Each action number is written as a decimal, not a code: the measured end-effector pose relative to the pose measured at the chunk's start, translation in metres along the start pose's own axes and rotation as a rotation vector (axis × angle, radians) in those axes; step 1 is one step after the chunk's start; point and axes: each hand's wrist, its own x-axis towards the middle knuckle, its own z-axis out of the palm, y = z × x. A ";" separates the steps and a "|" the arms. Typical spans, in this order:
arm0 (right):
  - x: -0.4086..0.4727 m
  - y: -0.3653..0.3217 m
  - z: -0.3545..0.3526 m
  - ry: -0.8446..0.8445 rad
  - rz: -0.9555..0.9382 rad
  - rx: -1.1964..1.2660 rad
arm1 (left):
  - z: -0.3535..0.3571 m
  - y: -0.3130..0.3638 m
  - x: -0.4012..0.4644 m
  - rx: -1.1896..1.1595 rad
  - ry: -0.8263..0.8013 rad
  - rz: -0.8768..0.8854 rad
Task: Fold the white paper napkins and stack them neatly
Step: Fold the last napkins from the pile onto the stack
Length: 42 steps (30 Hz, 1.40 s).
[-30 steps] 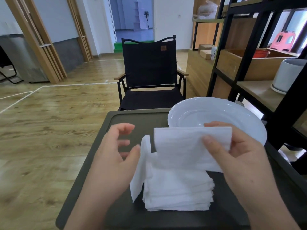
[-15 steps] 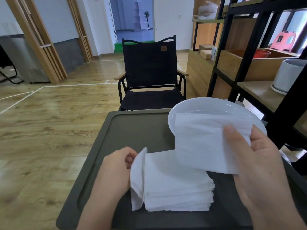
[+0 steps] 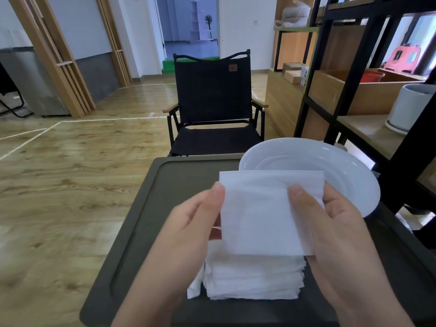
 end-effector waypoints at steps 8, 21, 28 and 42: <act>0.011 0.025 -0.007 0.177 -0.090 -0.852 | -0.014 -0.028 0.011 0.464 0.136 -0.137; 0.009 0.010 -0.007 0.461 -0.199 -0.737 | -0.041 -0.057 0.021 0.842 0.366 -0.343; 0.008 0.012 -0.003 0.337 -0.185 -0.504 | -0.041 -0.046 0.022 0.660 0.548 0.043; -0.002 0.005 0.020 -0.232 0.103 -0.089 | -0.014 -0.015 0.012 -0.422 0.114 -0.018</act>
